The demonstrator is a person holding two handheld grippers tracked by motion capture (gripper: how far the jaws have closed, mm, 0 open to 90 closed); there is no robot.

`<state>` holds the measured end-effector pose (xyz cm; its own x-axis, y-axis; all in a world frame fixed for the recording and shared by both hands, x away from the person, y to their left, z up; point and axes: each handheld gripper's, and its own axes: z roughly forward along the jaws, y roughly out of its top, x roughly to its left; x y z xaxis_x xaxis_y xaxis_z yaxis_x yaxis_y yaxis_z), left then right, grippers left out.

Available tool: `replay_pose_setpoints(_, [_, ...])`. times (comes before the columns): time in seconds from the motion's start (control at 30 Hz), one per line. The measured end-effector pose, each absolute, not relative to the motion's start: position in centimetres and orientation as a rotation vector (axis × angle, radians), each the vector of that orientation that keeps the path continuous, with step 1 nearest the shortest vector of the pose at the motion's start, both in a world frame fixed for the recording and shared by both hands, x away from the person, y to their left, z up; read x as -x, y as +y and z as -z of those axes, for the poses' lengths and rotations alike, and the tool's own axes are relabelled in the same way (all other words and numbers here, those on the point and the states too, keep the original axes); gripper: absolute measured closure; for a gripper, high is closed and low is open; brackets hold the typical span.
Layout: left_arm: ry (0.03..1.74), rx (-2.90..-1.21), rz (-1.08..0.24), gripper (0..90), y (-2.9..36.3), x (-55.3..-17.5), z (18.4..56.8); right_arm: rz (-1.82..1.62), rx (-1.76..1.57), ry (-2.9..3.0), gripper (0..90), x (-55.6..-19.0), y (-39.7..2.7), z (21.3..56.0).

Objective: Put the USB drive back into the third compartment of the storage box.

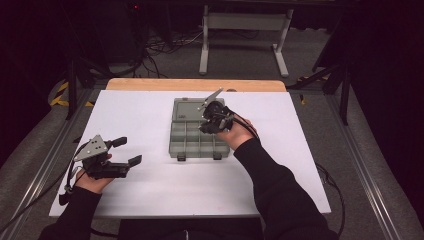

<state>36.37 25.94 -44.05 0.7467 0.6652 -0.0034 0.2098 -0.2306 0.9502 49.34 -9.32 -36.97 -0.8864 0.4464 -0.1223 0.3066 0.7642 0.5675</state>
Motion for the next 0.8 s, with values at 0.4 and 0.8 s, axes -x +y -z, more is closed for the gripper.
replay_pose_setpoints(0.4, [0.685,-1.790,-0.492,13.2,26.0,-36.4,44.1,-0.787,-0.638,2.701,79.3,-50.6,-9.5,37.9])
replay_pose_setpoints(0.8, [0.686,-1.795,-0.491,13.2,26.0,-36.4,44.1,-0.756,-0.688,2.705,79.3,-51.9,-9.4,39.1])
